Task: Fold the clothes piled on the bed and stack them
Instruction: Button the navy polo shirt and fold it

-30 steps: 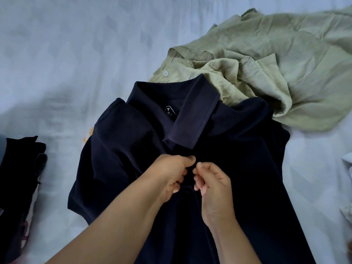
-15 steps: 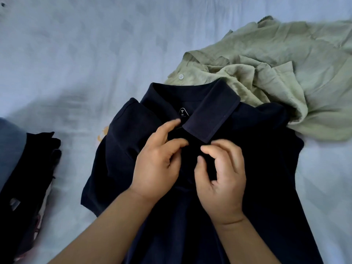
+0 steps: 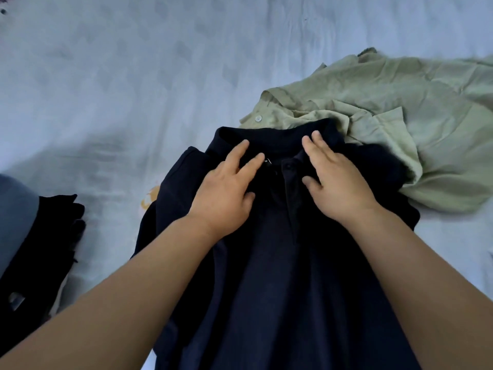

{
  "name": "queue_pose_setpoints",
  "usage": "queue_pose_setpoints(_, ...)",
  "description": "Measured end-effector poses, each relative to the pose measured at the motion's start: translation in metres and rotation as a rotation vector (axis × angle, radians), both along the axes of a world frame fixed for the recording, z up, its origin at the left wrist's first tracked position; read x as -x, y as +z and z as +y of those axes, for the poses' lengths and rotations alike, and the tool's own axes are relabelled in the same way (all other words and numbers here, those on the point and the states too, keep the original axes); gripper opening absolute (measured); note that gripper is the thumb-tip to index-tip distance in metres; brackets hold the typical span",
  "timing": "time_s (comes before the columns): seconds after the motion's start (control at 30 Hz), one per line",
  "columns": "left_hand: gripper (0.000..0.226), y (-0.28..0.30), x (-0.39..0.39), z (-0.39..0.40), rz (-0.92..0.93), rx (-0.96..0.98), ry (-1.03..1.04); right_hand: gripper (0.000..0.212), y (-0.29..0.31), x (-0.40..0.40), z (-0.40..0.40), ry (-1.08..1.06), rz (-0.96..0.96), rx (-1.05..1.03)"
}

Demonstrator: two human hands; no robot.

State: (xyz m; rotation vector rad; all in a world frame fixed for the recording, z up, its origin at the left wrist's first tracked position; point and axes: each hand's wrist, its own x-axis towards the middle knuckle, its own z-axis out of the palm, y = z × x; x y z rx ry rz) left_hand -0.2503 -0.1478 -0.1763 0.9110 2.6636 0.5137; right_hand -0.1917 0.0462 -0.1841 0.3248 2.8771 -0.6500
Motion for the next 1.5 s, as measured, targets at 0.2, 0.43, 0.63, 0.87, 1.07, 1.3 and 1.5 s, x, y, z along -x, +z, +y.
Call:
queue_pose_setpoints(0.2,0.023,-0.011,-0.003,0.001,0.264,-0.244,-0.155,0.029,-0.001,-0.031,-0.024,-0.06,0.361,0.056)
queue_pose_setpoints(0.43,0.015,-0.029,0.007,0.008,0.444,-0.179,-0.36,0.018,-0.028,-0.037,-0.031,0.322,0.52,-0.149)
queue_pose_setpoints(0.63,0.02,-0.034,0.01,0.003,0.379,-0.158,-0.423,0.039,-0.029,-0.019,-0.017,0.385,0.372,-0.056)
queue_pose_setpoints(0.87,0.03,-0.044,0.009,0.019,0.494,-0.094,-0.53,0.013,-0.057,-0.034,-0.006,0.289,0.592,-0.158)
queue_pose_setpoints(1.07,0.033,-0.048,0.019,0.033,0.462,-0.056,-0.593,0.022,-0.076,-0.036,-0.013,0.178,0.689,-0.081)
queue_pose_setpoints(1.3,0.029,-0.059,0.025,0.031,0.466,-0.063,-0.623,0.012,-0.08,-0.031,-0.02,0.096,0.632,0.002)
queue_pose_setpoints(1.5,0.023,-0.058,0.031,0.03,0.276,-0.173,-0.621,0.016,-0.086,-0.031,-0.018,0.064,0.613,0.132)
